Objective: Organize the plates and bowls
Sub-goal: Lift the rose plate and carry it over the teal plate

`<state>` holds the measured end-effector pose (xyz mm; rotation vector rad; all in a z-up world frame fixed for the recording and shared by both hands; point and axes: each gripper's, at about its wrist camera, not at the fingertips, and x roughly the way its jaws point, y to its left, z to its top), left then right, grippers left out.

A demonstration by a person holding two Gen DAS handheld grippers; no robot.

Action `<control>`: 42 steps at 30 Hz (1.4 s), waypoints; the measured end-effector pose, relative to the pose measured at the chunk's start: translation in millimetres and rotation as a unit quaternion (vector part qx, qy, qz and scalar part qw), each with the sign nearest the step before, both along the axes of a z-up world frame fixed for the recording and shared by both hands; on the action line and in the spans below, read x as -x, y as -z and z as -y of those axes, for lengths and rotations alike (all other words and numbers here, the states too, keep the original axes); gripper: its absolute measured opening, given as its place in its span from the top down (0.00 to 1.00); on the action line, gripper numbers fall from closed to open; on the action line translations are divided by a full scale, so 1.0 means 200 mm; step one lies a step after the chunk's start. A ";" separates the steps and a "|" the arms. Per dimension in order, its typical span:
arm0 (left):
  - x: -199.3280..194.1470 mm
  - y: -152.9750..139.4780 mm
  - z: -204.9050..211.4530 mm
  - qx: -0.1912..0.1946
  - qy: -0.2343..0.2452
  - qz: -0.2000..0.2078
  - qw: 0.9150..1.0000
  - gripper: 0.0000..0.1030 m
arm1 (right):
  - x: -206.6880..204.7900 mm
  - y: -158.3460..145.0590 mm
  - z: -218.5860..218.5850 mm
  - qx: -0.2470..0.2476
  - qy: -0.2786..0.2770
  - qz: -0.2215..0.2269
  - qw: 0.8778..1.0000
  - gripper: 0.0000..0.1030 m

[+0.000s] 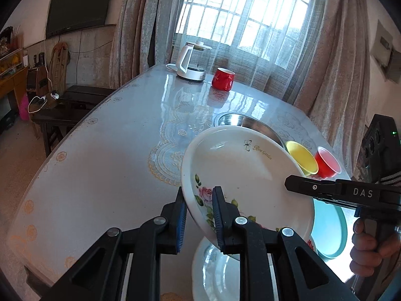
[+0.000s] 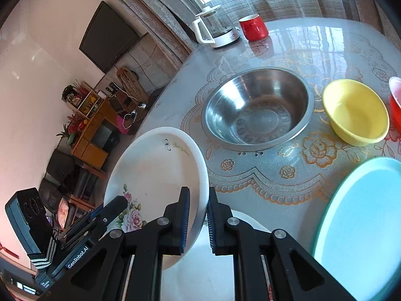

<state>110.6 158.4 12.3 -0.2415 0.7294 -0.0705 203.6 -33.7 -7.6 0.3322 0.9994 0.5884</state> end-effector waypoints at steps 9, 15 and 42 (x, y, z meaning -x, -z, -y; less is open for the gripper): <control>0.02 -0.08 0.44 -0.020 0.085 0.017 0.996 0.81 | 0.19 -0.06 0.46 -0.026 0.082 0.020 0.996 0.87; 0.00 -0.09 0.72 -0.030 0.135 0.013 0.990 0.81 | 0.28 -0.06 0.75 -0.036 0.140 0.024 0.989 0.87; -0.21 0.32 1.31 -0.118 0.177 -0.121 0.970 0.80 | 0.28 0.34 1.22 0.036 0.223 -0.030 0.974 0.87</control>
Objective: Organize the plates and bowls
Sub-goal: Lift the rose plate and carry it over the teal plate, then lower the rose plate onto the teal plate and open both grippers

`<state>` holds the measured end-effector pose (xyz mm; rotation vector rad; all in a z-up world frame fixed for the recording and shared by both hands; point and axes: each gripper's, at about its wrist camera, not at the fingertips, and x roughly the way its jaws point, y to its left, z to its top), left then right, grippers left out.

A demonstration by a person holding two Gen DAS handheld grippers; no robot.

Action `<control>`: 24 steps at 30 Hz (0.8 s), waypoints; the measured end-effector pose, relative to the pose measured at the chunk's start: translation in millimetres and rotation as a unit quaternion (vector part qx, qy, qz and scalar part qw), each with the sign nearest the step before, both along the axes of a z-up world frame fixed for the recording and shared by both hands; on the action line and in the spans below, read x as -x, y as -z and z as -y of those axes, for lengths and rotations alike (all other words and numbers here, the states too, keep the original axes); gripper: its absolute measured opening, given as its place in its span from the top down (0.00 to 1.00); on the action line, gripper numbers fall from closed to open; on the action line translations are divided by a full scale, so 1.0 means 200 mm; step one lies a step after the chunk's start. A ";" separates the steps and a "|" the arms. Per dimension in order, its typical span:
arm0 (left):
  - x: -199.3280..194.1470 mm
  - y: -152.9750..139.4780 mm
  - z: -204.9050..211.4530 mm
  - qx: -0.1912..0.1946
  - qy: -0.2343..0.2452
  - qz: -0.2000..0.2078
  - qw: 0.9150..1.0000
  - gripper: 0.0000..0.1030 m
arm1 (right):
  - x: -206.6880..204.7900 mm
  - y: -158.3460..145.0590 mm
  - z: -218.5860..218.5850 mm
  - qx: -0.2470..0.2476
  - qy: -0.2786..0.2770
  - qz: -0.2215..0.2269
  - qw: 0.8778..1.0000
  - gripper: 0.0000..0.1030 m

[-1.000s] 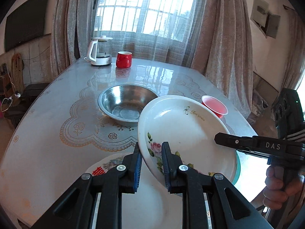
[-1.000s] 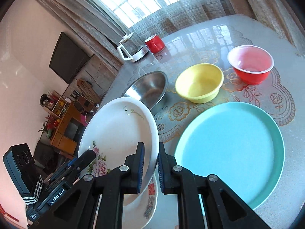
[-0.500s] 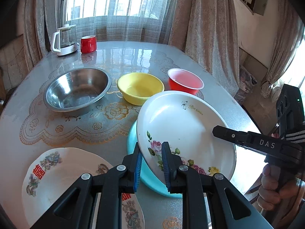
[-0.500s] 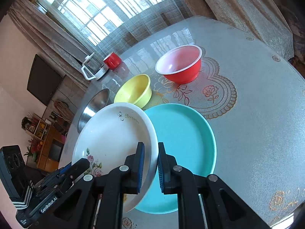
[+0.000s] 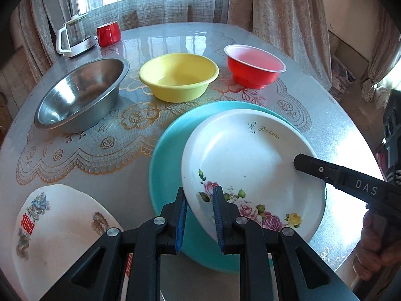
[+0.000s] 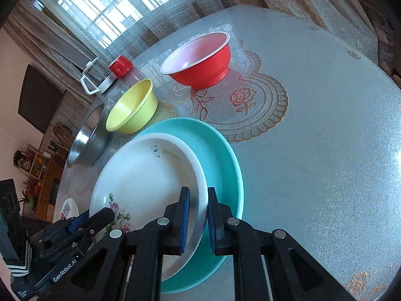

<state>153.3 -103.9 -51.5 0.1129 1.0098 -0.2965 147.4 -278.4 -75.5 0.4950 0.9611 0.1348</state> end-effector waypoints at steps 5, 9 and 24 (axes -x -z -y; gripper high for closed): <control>0.01 -0.01 0.01 -0.019 -0.008 0.010 1.000 0.80 | 0.00 -0.01 -0.03 0.035 -0.021 0.015 0.999 0.87; 0.02 -0.01 0.02 -0.039 -0.022 0.021 0.999 0.80 | 0.01 -0.01 -0.04 0.043 -0.036 0.030 0.998 0.87; 0.02 0.00 0.04 -0.054 -0.034 0.043 0.997 0.80 | 0.03 -0.01 -0.07 0.067 -0.040 0.057 0.995 0.87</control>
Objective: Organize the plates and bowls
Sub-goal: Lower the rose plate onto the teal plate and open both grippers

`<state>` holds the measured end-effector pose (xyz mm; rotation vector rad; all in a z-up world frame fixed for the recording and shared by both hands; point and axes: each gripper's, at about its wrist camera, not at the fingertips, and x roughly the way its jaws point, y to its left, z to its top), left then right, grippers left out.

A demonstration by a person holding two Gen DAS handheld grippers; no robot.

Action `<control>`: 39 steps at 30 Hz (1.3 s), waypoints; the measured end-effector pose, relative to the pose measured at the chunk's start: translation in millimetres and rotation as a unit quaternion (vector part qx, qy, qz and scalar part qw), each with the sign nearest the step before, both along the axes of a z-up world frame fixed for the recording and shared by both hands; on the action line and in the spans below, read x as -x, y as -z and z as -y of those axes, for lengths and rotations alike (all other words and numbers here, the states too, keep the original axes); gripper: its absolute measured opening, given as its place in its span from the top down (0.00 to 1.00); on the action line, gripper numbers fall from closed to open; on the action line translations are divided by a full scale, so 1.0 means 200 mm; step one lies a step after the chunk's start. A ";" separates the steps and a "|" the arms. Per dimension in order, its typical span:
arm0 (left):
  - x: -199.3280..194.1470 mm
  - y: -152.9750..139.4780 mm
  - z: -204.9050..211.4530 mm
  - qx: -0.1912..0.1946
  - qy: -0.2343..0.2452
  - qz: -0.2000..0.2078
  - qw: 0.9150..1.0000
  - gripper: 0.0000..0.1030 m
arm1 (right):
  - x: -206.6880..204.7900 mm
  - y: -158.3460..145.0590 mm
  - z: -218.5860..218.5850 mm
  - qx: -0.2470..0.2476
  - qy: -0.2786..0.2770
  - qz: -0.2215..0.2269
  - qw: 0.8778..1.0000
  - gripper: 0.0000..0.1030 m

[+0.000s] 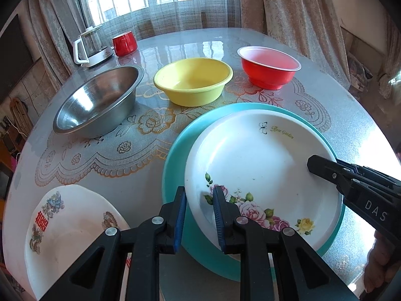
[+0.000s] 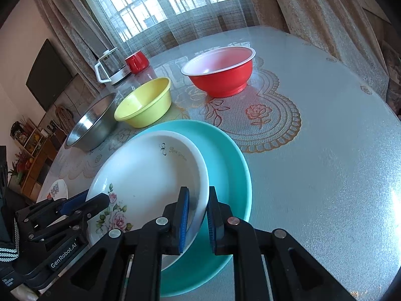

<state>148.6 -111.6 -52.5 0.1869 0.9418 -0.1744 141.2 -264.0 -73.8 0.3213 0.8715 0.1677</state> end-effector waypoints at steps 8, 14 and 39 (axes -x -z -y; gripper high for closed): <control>0.01 0.00 0.01 -0.006 -0.008 0.008 1.000 0.80 | 0.00 -0.01 -0.04 0.023 -0.008 0.009 1.000 0.80; 0.02 -0.01 -0.03 0.007 -0.024 0.013 1.000 0.80 | 0.01 -0.02 -0.09 0.058 -0.011 0.009 0.998 0.69; 0.26 -0.21 -0.17 0.046 -0.004 0.091 0.995 0.80 | 0.15 -0.15 -0.14 0.053 0.055 0.036 0.996 0.62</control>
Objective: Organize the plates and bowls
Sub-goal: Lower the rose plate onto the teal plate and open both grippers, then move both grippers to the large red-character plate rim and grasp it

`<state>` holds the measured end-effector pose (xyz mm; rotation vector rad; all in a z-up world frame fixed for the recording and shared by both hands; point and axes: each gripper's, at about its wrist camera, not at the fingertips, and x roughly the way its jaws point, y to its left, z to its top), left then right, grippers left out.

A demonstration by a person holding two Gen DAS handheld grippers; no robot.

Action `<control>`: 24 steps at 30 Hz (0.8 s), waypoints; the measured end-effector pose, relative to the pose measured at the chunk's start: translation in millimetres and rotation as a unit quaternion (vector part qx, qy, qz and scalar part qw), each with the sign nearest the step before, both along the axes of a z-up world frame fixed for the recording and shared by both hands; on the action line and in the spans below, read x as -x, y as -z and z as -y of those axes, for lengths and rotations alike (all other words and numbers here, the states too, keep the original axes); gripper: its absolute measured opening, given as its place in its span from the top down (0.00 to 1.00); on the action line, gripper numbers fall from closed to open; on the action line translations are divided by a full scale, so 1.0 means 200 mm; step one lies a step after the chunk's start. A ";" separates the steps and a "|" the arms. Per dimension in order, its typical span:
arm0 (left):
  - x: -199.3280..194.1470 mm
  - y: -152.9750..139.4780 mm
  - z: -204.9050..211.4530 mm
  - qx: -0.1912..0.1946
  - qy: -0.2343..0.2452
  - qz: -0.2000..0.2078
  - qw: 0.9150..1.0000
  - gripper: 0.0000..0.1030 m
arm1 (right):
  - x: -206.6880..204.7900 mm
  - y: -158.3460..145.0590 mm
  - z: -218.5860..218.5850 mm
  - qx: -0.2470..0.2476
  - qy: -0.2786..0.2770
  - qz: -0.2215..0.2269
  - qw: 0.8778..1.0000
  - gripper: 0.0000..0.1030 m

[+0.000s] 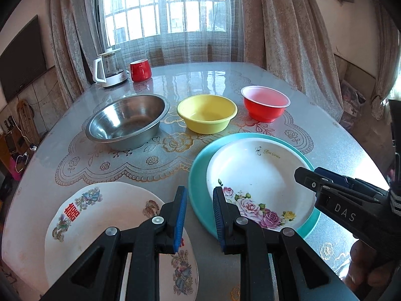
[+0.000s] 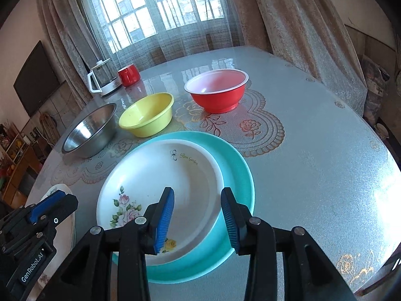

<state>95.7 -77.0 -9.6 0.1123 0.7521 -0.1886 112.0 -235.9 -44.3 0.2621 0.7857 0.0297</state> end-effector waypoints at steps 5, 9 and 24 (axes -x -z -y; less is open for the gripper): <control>0.05 -0.03 -0.05 0.007 0.001 0.011 1.000 0.80 | 0.02 -0.02 0.00 0.022 0.022 0.002 1.000 0.62; 0.07 -0.03 -0.10 0.011 -0.005 0.014 1.000 0.80 | 0.04 -0.04 0.03 0.018 0.039 0.006 0.999 0.62; 0.21 -0.06 -0.30 0.032 -0.024 0.025 0.999 0.79 | 0.12 -0.08 -0.19 -0.001 -0.020 0.021 1.000 0.61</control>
